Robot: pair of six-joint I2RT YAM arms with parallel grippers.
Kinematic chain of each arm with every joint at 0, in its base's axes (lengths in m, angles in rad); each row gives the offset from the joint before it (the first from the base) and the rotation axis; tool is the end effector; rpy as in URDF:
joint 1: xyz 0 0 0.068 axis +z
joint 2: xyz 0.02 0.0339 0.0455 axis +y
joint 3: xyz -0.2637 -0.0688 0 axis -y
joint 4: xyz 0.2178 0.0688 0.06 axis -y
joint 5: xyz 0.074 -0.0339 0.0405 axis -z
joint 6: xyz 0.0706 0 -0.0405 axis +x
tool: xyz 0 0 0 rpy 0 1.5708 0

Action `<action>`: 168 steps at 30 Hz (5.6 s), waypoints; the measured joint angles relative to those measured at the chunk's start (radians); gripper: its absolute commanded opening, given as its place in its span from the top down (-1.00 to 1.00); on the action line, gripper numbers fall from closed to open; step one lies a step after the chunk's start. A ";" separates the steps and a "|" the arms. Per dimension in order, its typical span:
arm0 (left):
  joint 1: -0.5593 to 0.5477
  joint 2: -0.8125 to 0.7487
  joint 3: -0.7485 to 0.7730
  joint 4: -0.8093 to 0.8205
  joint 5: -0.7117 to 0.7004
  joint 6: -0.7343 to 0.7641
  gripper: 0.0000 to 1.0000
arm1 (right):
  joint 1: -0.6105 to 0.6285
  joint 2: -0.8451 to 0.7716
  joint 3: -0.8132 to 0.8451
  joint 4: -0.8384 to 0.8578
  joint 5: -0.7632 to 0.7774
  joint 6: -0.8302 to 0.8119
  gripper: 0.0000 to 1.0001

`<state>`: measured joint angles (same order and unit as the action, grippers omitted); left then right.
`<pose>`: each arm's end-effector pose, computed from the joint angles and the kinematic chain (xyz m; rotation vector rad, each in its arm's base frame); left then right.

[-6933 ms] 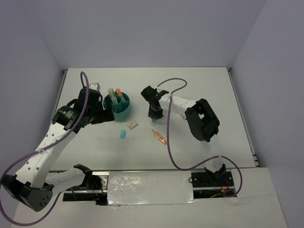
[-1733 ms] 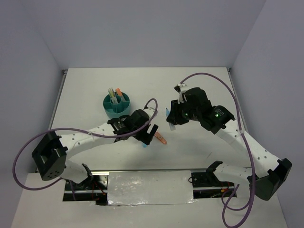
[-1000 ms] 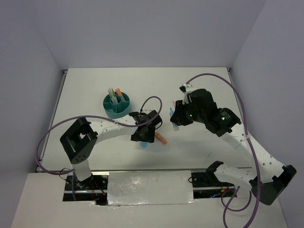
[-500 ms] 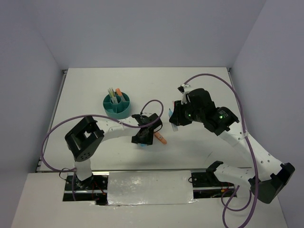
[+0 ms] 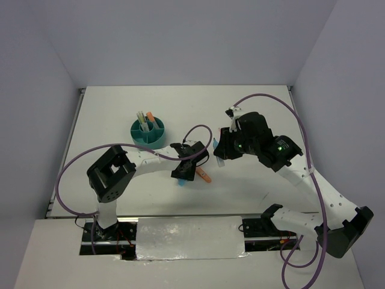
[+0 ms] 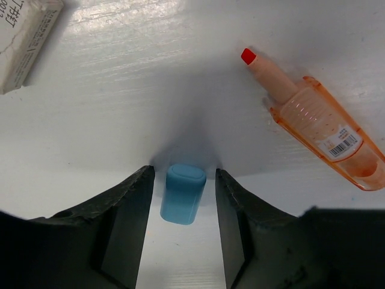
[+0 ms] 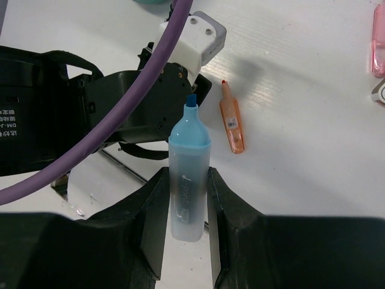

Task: Sort the stationery into containers
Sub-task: Close the pen cap on the pen, then place the pen in the storage box.

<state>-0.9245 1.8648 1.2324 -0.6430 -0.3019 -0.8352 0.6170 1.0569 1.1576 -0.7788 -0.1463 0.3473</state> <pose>0.2268 -0.2658 0.1503 0.0600 2.7228 -0.0483 0.1678 0.1317 0.3345 -0.3941 2.2972 0.6681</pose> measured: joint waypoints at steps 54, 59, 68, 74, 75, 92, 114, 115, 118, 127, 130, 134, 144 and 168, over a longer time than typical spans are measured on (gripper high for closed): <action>0.332 -0.777 -0.325 1.248 0.739 -0.325 1.00 | -0.038 -0.091 -0.364 1.172 -0.778 0.647 1.00; 0.332 -0.781 -0.356 1.271 0.745 -0.348 1.00 | -0.055 -0.091 -0.364 1.166 -0.776 0.632 1.00; 0.332 -0.796 -0.365 1.273 0.749 -0.351 1.00 | -0.077 -0.083 -0.363 1.136 -0.773 0.605 1.00; 0.332 -0.797 -0.367 1.276 0.752 -0.351 1.00 | -0.080 -0.058 -0.345 1.131 -0.775 0.605 1.00; 0.332 -0.799 -0.370 1.276 0.752 -0.350 1.00 | -0.081 -0.052 -0.337 1.130 -0.775 0.605 1.00; 0.291 -0.814 -0.384 1.300 0.678 -0.356 1.00 | -0.089 0.028 -0.254 1.210 -0.812 0.652 1.00; 0.209 -0.874 -0.404 1.400 0.488 -0.365 1.00 | -0.147 0.164 0.000 1.213 -1.035 0.695 1.00; 0.204 -0.874 -0.400 1.394 0.478 -0.362 1.00 | -0.148 0.167 0.009 1.203 -1.037 0.690 1.00; 0.193 -0.873 -0.393 1.386 0.452 -0.345 1.00 | -0.149 0.174 0.029 1.174 -1.040 0.677 1.00; 0.171 -0.858 -0.372 1.374 0.400 -0.319 1.00 | -0.154 0.193 0.085 1.093 -1.043 0.640 1.00; 0.161 -0.859 -0.372 1.376 0.374 -0.313 1.00 | -0.155 0.208 0.115 1.067 -1.052 0.632 1.00; 0.150 -0.866 -0.373 1.377 0.349 -0.302 1.00 | -0.155 0.225 0.151 1.039 -1.072 0.627 1.00; 0.075 -0.885 -0.236 1.030 0.301 -0.157 1.00 | -0.177 0.254 0.099 1.249 -1.053 0.682 -0.28; 0.322 -0.478 -0.025 0.654 -0.155 0.304 1.00 | -0.447 -0.033 -0.107 0.455 -0.432 0.106 -0.45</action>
<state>-0.6025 1.3872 1.2072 0.0109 -0.4572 -0.5312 0.1703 1.0241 1.0504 -0.3241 -0.5781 0.4534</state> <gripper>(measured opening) 0.399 0.720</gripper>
